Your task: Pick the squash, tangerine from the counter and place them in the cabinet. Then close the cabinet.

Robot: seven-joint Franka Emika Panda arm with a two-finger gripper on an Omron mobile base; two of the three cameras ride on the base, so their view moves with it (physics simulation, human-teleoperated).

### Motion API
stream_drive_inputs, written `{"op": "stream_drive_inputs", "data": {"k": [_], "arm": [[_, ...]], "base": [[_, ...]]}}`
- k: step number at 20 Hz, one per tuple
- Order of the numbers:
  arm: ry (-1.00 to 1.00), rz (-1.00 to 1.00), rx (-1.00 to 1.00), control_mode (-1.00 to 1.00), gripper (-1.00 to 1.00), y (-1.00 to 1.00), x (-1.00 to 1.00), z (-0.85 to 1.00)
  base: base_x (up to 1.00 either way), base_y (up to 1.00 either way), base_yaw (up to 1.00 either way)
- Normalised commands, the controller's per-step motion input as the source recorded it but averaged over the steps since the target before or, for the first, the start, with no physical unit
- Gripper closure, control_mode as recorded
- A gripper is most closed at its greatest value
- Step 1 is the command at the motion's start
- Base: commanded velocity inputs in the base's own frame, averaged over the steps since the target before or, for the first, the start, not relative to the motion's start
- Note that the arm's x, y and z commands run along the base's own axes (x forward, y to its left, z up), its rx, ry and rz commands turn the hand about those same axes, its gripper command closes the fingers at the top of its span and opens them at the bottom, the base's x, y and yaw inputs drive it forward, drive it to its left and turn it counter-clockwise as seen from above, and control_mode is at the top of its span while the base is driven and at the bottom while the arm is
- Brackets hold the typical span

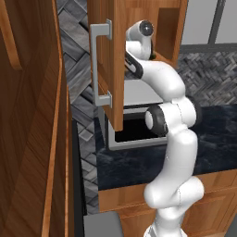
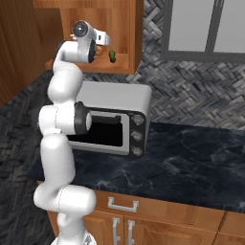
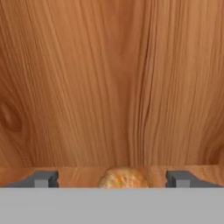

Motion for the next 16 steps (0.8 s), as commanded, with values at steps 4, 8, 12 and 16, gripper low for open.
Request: {"op": "stream_drive_inputs", "data": {"k": [4, 8, 12, 16], "arm": [[0.02, 0.00, 0.00, -1.00, -1.00, 0.04, -1.00, -0.12], [0.00, 0.00, 0.00, -1.00, -1.00, 0.00, -1.00, -0.64], [-0.06, 0.00, 0.00, -1.00, -1.00, -0.03, -1.00, -0.12], [-0.04, 0.00, 0.00, -1.00, -1.00, -0.19, -1.00, 0.24]], "base": [[0.00, 0.00, 0.00], [0.00, 0.00, 0.00], [0.00, 0.00, 0.00], [0.00, 0.00, 0.00]]}}
